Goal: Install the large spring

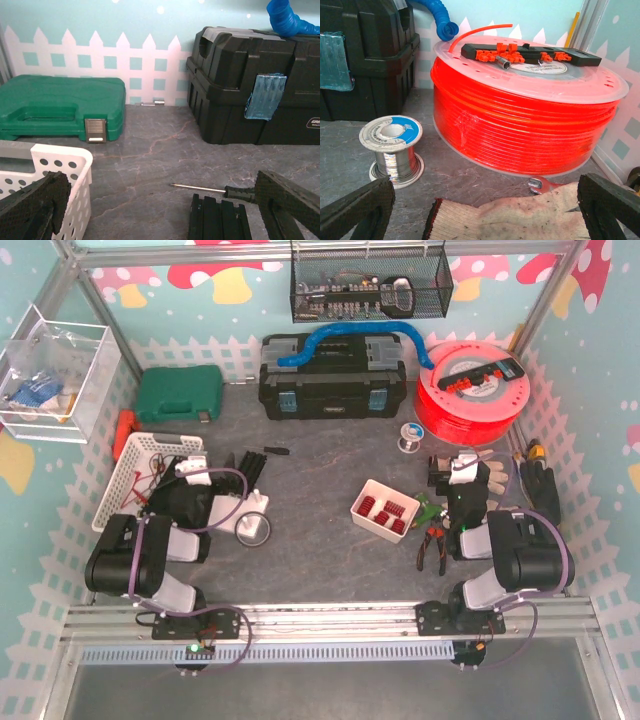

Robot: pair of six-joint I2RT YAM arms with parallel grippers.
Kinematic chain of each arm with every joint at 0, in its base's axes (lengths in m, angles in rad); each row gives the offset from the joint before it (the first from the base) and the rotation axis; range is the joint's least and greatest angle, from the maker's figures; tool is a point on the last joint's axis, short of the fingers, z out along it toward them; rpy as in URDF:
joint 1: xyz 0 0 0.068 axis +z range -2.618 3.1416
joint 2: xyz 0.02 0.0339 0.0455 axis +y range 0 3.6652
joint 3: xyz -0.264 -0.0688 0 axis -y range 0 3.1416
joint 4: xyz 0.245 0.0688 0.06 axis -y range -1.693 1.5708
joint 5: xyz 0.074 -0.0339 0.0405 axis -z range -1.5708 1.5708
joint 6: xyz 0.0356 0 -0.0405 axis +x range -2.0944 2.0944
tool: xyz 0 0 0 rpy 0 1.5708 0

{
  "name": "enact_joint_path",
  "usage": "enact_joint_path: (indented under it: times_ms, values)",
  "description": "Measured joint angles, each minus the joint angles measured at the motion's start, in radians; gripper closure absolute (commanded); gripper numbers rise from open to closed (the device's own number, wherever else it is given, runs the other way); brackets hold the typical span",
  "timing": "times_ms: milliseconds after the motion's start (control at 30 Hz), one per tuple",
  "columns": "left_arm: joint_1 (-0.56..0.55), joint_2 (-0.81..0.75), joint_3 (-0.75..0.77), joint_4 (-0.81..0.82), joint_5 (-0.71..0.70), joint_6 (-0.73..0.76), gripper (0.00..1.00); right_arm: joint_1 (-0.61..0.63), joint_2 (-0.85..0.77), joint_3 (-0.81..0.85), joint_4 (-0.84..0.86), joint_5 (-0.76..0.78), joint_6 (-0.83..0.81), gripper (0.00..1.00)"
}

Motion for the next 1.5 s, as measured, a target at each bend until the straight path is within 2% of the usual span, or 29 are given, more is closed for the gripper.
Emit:
enact_joint_path:
  times_ms: [533, 600, 800, 900, 1000, 1100, 1200, 1333, 1500]
  values:
    - [-0.006, 0.000, 0.000, 0.000, -0.002, 0.003, 0.01, 0.005, -0.003, 0.001, -0.008, 0.018, 0.001, 0.01]
    - [-0.012, 0.000, 0.000, 0.000, -0.008, 0.007, 0.01, 0.009, -0.040, 0.016, -0.082, 0.044, 0.003, 0.01]
    - [-0.065, -0.040, -0.005, -0.023, -0.113, 0.012, 0.01, 0.012, -0.318, 0.169, -0.390, 0.093, 0.091, 0.01]
    - [-0.093, -0.159, 0.050, -0.202, -0.166, 0.014, 0.01, 0.012, -0.397, 0.287, -0.547, 0.064, 0.178, 0.01]
    - [-0.114, -0.257, 0.223, -0.465, -0.210, -0.022, 0.01, 0.012, -0.404, 0.457, -0.780, 0.025, 0.270, 0.01]
    - [-0.122, -0.323, 0.409, -0.712, -0.257, -0.134, 0.01, 0.012, -0.382, 0.619, -0.993, -0.013, 0.335, 0.01]
    - [-0.117, -0.379, 0.536, -0.924, -0.265, -0.268, 0.01, 0.008, -0.379, 0.678, -1.147, -0.032, 0.415, 0.01]
    - [-0.082, -0.455, 0.568, -1.114, -0.144, -0.367, 0.01, -0.004, -0.378, 0.677, -1.278, -0.150, 0.451, 0.01]
    - [-0.054, -0.563, 0.473, -1.262, 0.007, -0.486, 0.04, 0.019, -0.378, 0.664, -1.347, -0.296, 0.485, 0.02]
